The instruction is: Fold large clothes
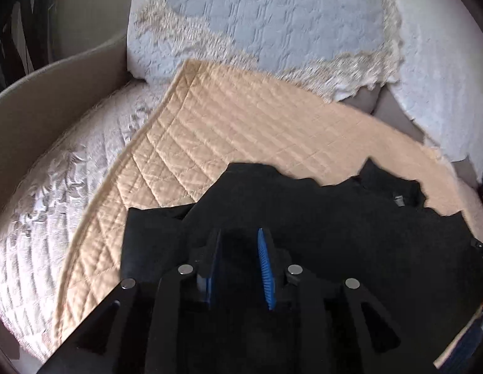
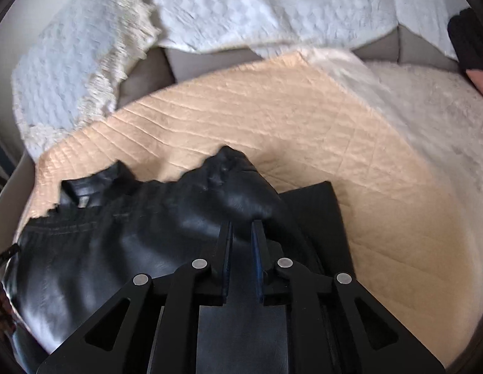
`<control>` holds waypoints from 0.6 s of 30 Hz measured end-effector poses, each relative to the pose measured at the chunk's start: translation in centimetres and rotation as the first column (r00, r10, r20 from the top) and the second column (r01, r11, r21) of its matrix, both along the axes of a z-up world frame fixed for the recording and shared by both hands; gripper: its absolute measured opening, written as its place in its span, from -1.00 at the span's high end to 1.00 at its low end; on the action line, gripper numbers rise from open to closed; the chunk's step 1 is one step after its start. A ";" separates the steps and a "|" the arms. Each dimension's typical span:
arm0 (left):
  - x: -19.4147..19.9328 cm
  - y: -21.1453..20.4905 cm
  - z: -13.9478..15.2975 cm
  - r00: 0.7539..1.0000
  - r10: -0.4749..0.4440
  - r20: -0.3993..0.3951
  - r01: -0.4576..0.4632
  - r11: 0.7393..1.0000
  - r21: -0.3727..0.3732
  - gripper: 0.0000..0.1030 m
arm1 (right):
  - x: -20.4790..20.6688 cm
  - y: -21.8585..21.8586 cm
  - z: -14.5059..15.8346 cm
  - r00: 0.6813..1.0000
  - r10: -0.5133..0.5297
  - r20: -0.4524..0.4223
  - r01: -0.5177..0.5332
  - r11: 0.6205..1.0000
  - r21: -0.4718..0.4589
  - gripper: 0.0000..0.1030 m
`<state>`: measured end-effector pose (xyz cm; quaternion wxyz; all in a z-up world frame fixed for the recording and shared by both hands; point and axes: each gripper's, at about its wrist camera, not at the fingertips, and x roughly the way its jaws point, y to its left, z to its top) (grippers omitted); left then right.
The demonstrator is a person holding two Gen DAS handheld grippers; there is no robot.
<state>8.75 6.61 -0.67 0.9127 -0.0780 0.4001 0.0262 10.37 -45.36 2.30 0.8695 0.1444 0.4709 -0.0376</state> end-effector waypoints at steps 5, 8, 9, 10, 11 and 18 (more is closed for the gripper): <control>0.5 0.5 -1.6 1.000 -0.005 0.015 0.005 1.000 -0.020 0.51 | -0.3 -0.7 -0.8 0.999 -0.008 0.040 0.008 1.000 0.009 0.77; 0.4 0.5 -1.8 1.000 -0.007 0.030 0.007 1.000 -0.014 0.51 | -0.3 -0.9 -1.0 0.999 -0.010 0.052 0.009 1.000 0.022 0.77; 0.4 0.5 -1.8 1.000 -0.006 0.030 0.006 1.000 -0.016 0.51 | -0.3 -1.0 -0.9 0.999 -0.012 0.051 0.010 1.000 0.030 0.77; 0.4 0.5 -1.7 1.000 -0.005 0.029 0.006 1.000 -0.013 0.51 | -0.3 -1.0 -0.7 0.999 -0.011 0.047 0.010 1.000 0.030 0.77; 0.4 0.4 -1.6 1.000 -0.005 0.025 0.006 1.000 -0.003 0.51 | -0.4 -0.9 -0.4 0.999 -0.009 0.041 0.008 1.000 0.022 0.76; -1.2 -0.6 0.2 1.000 0.007 0.008 -0.008 0.996 0.092 0.39 | -2.0 1.5 2.9 0.998 0.026 0.058 -0.025 0.999 -0.024 0.74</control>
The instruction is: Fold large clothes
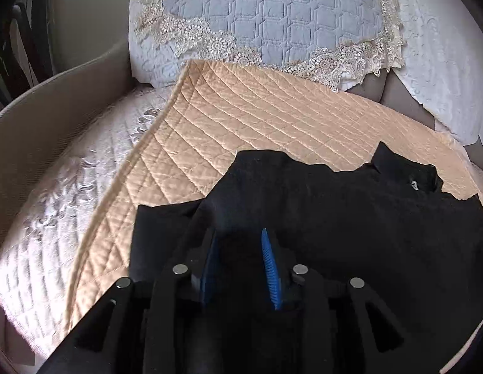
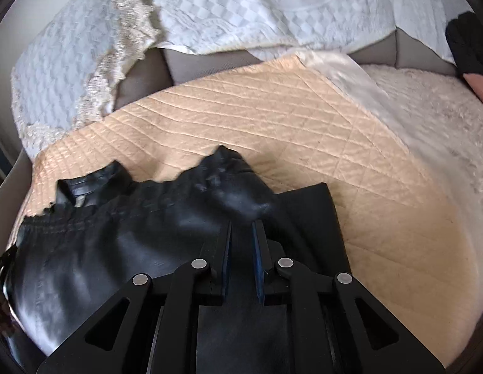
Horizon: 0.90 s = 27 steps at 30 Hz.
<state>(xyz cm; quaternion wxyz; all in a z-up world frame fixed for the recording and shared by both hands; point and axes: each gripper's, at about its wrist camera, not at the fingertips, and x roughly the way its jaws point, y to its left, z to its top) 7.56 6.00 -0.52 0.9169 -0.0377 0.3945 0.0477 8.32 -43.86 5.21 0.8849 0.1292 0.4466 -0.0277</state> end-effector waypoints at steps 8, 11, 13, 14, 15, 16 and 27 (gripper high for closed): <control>-2.9 -0.5 1.9 1.000 0.001 0.023 -0.001 1.000 -0.007 0.29 | -2.9 8.4 3.4 0.979 0.198 0.054 -0.199 0.980 0.023 0.56; -3.6 -0.7 2.3 1.000 0.001 0.026 -0.001 1.000 0.006 0.25 | -3.2 12.2 3.8 0.958 0.282 0.056 -0.284 0.958 0.030 0.55; -3.9 -0.7 2.5 1.000 0.006 0.027 -0.006 1.000 0.023 0.23 | -3.1 14.4 3.7 0.945 0.324 0.051 -0.327 0.944 0.045 0.55; -4.0 -0.7 2.6 1.000 0.007 0.031 -0.008 1.000 0.030 0.22 | -3.1 15.4 3.6 0.938 0.344 0.046 -0.346 0.936 0.058 0.55; -4.1 -0.5 2.7 0.999 0.009 0.034 -0.011 0.999 0.035 0.18 | -3.0 16.4 3.5 0.931 0.362 0.043 -0.365 0.929 0.070 0.55; -4.2 -0.3 2.8 0.999 0.014 0.035 -0.015 0.999 0.036 0.16 | -2.9 17.4 3.4 0.924 0.379 0.042 -0.381 0.921 0.078 0.55; -3.8 6.2 -0.5 0.990 0.125 -0.072 -0.133 0.985 -0.108 -0.11 | -3.2 25.6 2.6 0.851 0.525 0.027 -0.524 0.844 0.109 0.55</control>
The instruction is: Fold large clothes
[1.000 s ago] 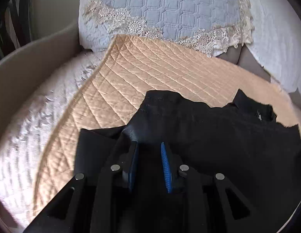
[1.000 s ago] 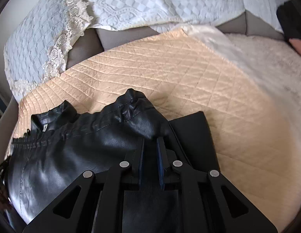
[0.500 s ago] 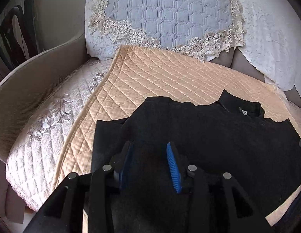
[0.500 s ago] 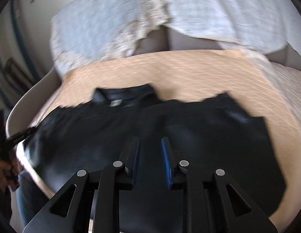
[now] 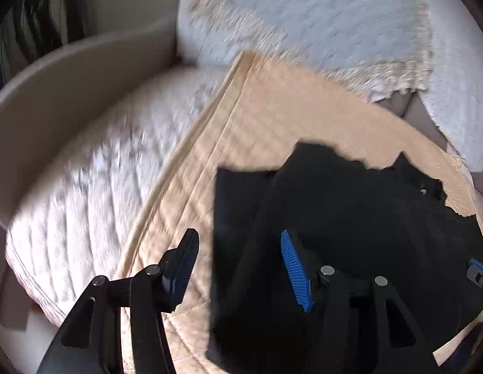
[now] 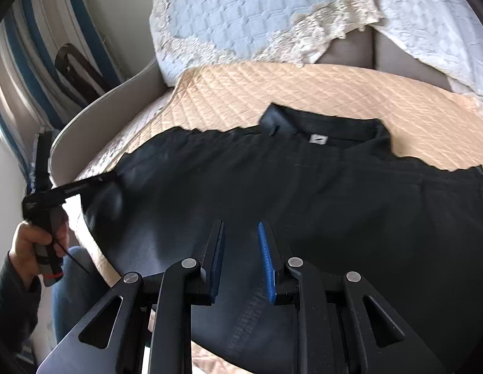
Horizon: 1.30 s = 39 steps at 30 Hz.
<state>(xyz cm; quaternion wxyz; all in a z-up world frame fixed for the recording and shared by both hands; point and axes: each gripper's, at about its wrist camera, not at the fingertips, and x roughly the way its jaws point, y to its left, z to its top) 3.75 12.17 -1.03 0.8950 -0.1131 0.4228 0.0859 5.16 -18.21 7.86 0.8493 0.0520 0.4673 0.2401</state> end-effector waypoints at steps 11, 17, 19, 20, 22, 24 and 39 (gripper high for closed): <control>1.2 0.9 -1.2 0.999 -0.048 0.023 0.052 0.979 -0.196 -0.13 | 0.4 1.9 0.5 1.000 0.025 -0.003 -0.025 1.000 0.009 0.55; 0.3 0.5 -1.1 0.998 -0.056 0.032 0.062 0.974 -0.219 0.35 | 0.0 2.5 0.6 0.999 0.039 -0.006 -0.039 0.999 0.017 0.55; -0.5 0.6 -1.0 0.997 -0.060 0.041 0.068 0.969 -0.236 0.51 | 0.1 2.9 0.3 0.999 0.046 -0.016 -0.046 0.999 0.020 0.55; -0.7 0.8 -1.0 0.997 -0.059 0.041 0.068 0.967 -0.247 0.59 | 0.3 3.1 0.2 0.999 0.050 -0.021 -0.049 0.999 0.022 0.55; -1.0 0.9 -0.8 0.997 -0.063 0.044 0.072 0.964 -0.256 0.68 | 0.5 3.7 0.0 0.998 0.058 -0.027 -0.057 0.998 0.022 0.55; -0.9 1.0 -0.4 0.996 -0.073 0.047 0.083 0.961 -0.263 0.74 | 0.8 4.5 0.0 0.997 0.072 -0.025 -0.071 0.997 0.025 0.55; 2.5 0.9 -1.8 0.989 -0.149 0.017 0.146 0.936 -0.321 -0.04 | 1.3 5.9 -1.8 0.993 0.079 -0.083 -0.080 0.997 -0.010 0.55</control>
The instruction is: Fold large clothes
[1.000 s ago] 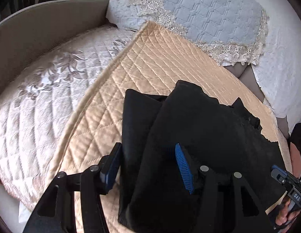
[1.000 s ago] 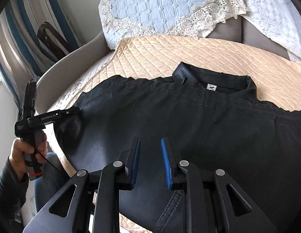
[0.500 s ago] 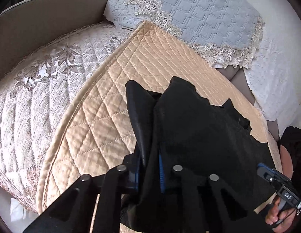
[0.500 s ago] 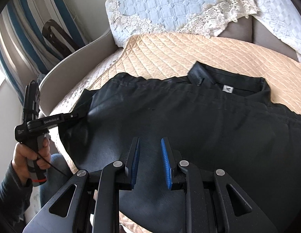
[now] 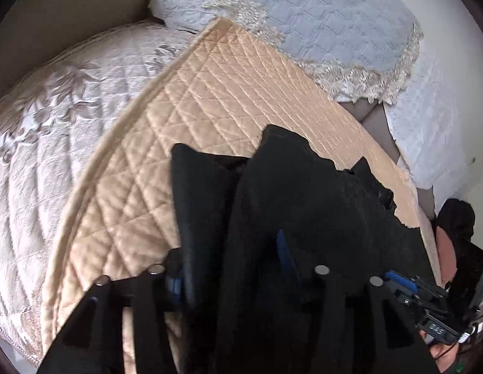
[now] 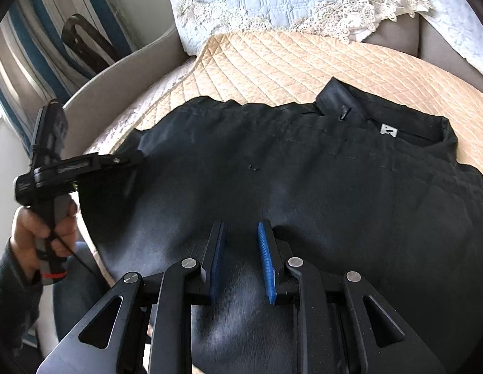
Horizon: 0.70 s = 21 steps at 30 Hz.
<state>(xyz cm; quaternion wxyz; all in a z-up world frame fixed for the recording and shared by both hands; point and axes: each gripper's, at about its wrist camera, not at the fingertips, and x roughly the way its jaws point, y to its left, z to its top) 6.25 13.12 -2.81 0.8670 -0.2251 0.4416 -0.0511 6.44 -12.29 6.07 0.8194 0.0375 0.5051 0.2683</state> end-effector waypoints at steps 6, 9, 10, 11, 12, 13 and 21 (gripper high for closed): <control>-1.0 0.0 0.7 0.999 -0.041 -0.017 0.040 0.998 -0.041 0.77 | -2.4 -3.7 1.5 0.998 -0.056 0.005 0.056 0.998 0.042 0.55; -1.7 0.2 2.5 0.999 -0.053 0.007 0.054 0.993 -0.105 0.82 | -3.5 -6.4 2.0 0.994 -0.106 0.007 0.106 0.994 0.039 0.55; -2.0 -0.2 3.7 0.997 -0.070 0.029 0.073 0.990 -0.119 0.83 | -3.7 -7.3 2.1 0.992 -0.125 0.005 0.125 0.991 0.040 0.55; -2.3 -0.8 4.9 0.994 -0.092 0.052 0.099 0.984 -0.151 0.83 | -3.9 -8.4 2.2 0.989 -0.147 0.001 0.147 0.988 0.043 0.55; -2.5 -1.7 6.1 0.990 -0.119 0.075 0.131 0.976 -0.172 0.83 | -4.0 -9.4 2.3 0.985 -0.170 -0.003 0.170 0.984 0.047 0.55; -2.7 -3.1 7.7 0.982 -0.155 0.104 0.170 0.971 -0.165 0.83 | -4.3 -10.3 2.4 0.982 -0.190 -0.005 0.190 0.980 0.051 0.55; -1.2 -16.2 13.9 0.894 -0.391 0.219 0.424 0.897 -0.126 0.83 | -5.5 -15.6 3.2 0.947 -0.322 0.001 0.321 0.943 0.092 0.55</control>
